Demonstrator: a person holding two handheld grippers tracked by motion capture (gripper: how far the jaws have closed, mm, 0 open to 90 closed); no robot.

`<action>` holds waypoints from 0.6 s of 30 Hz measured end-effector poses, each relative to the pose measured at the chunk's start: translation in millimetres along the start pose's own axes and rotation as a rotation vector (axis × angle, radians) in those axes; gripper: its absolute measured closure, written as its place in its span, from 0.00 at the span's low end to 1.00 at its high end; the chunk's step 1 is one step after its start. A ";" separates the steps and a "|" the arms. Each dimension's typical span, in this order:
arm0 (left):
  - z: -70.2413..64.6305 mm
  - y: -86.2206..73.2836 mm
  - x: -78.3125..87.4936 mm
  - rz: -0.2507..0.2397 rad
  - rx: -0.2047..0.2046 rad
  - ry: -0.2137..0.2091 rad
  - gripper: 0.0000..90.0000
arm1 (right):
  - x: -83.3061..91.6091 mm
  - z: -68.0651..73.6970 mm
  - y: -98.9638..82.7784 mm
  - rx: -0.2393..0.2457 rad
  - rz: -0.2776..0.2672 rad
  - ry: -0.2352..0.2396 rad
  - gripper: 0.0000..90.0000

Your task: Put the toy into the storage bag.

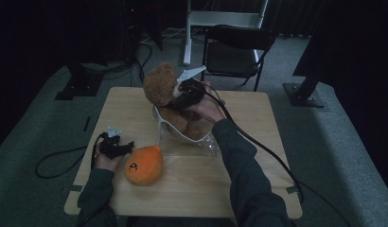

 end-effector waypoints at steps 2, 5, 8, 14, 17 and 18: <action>0.0 0.0 0.0 0.000 0.000 0.000 0.34 | 1.0 -0.2 0.9 0.004 -0.011 -0.003 0.14; 0.0 0.0 0.0 0.000 0.001 0.000 0.34 | 1.8 -0.6 1.7 0.001 -0.021 -0.006 0.14; 0.0 0.0 0.0 0.000 0.000 0.000 0.34 | 2.5 -1.1 2.3 -0.002 -0.027 -0.010 0.14; 0.0 0.0 0.0 0.000 0.000 0.000 0.34 | 5.3 -3.0 3.6 -0.012 -0.046 -0.001 0.14; 0.0 0.0 0.0 0.000 0.000 0.000 0.34 | 6.7 -3.5 4.9 -0.022 -0.059 0.007 0.14; 0.0 0.0 0.0 0.000 0.000 0.000 0.34 | 7.0 -3.6 5.2 -0.025 -0.064 0.015 0.14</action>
Point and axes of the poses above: each handheld gripper's, and its own axes: x roughly backward along the jaws, y roughly out of its top, z roughly to its left, the point moved 5 cm from there along -x, roughly forward along the jaws, and after that the axes turned 7 degrees about -z, right-handed, at the moved point
